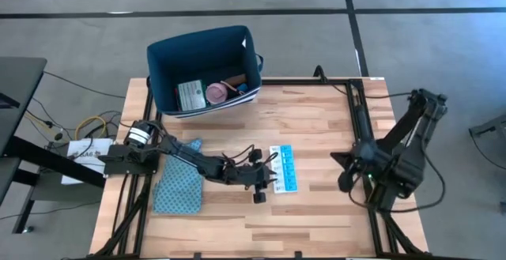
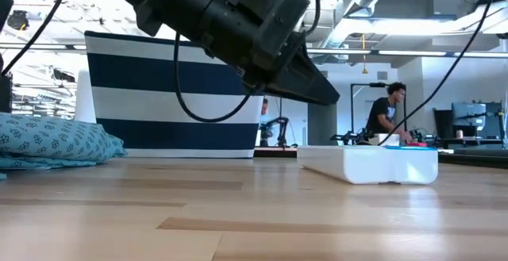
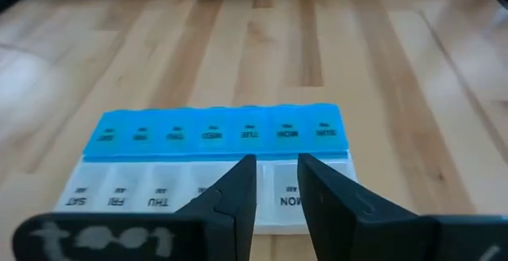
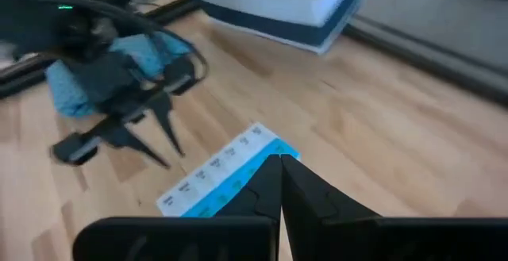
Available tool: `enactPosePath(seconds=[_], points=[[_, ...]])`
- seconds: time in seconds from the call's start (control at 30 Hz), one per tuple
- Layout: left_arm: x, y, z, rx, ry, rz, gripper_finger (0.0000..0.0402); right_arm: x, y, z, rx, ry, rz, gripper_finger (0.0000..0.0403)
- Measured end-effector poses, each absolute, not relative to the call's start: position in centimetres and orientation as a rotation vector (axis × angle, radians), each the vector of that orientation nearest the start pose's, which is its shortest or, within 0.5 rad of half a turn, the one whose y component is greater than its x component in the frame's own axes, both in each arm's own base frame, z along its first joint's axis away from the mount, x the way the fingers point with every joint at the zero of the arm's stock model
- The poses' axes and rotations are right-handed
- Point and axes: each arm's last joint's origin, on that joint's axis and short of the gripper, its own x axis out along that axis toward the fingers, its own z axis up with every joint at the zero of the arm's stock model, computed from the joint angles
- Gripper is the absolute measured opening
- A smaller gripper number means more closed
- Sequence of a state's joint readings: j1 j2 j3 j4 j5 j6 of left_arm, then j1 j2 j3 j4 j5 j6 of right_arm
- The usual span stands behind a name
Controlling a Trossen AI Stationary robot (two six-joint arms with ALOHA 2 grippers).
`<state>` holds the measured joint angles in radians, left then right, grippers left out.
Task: Pick & place medical supplies in basket/bin
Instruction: Put the pill organizer into the blue bin
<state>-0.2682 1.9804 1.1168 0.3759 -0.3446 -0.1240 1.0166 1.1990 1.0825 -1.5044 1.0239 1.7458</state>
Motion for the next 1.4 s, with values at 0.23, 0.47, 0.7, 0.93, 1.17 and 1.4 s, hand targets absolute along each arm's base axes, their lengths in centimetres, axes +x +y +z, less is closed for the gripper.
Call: enactPosePath(seconds=[0.23,0.47,0.7,0.93,1.17,1.4], points=[[40.1,-9.9,15.2,0.039,0.476,0.107,0.0086,11.6,13.1,23.1,0.232,0.537,-0.546,0.0000],[40.2,-9.4,15.1,0.054,0.482,0.140,0.0086,13.3,13.1,21.7,0.156,0.555,-0.589,0.0000],[40.3,-9.0,15.1,0.013,0.483,0.151,0.0086,15.1,12.9,21.9,0.199,0.541,-0.612,0.0000],[40.3,-9.0,15.1,-0.005,0.481,0.155,0.0086,16.4,12.6,22.0,0.243,0.528,-0.620,0.0000],[40.3,-9.0,15.1,-0.023,0.480,0.161,0.0086,17.3,12.4,21.9,0.499,0.675,-0.582,0.0000],[40.3,-8.9,15.1,-0.035,0.480,0.173,0.0086,18.8,11.5,20.6,0.678,0.838,-0.645,0.0011]])
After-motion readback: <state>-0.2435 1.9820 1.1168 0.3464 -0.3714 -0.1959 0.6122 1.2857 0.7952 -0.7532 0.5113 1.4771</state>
